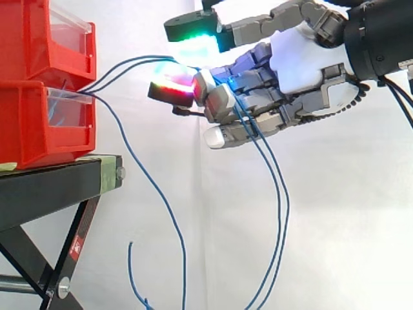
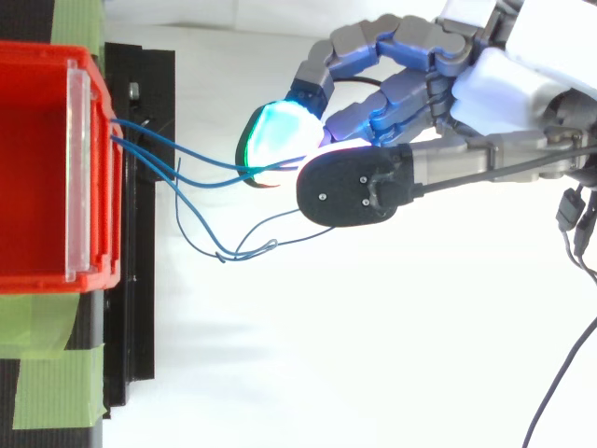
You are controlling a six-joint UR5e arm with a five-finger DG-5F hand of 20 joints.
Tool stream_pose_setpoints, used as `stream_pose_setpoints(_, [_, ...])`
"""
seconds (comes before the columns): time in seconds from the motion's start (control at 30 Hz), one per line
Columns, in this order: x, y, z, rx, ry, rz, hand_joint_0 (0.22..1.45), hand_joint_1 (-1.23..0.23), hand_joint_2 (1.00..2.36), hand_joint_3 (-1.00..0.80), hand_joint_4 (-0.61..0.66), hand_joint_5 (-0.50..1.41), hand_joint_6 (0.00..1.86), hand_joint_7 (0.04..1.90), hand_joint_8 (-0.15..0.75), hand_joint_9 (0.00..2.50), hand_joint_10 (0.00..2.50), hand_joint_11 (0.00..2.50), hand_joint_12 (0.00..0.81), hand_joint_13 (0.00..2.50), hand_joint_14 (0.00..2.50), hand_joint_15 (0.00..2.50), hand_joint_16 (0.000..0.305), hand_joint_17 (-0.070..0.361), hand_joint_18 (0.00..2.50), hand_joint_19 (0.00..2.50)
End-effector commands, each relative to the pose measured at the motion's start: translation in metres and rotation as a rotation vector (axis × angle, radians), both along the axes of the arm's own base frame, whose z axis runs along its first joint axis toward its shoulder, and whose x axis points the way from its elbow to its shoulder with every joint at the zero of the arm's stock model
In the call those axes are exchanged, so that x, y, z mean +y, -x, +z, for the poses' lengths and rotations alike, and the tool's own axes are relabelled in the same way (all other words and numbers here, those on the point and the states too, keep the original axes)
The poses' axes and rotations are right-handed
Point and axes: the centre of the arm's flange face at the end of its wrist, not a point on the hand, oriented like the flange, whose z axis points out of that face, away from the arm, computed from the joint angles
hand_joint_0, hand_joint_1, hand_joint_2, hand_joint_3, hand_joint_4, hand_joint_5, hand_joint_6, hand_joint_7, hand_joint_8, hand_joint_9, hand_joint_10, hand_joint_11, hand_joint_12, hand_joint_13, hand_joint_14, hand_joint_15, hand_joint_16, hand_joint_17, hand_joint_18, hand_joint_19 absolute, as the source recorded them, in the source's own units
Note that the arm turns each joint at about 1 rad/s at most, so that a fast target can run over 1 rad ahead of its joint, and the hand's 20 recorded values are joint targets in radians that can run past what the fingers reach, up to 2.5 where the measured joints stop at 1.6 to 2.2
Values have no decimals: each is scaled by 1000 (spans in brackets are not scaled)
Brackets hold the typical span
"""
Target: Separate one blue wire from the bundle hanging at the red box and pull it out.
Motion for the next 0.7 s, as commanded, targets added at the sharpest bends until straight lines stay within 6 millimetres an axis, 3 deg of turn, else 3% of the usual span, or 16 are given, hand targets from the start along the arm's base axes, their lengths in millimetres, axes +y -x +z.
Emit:
stream_pose_setpoints(0.0, [1, 0, 0, 0, 0, 1, 602, -782, 1008, -146, 204, -199, 878, 805, 341, 968, 3, 1398, 434, 1060, 2, 1481, 57, 128, 766, 513])
stream_pose_setpoints(0.67, [0, 0, 0, 0, -2, -2, 566, -778, 1006, -177, 223, -203, 875, 810, 366, 970, 3, 1417, 454, 1067, 1, 1485, 61, 137, 781, 507])
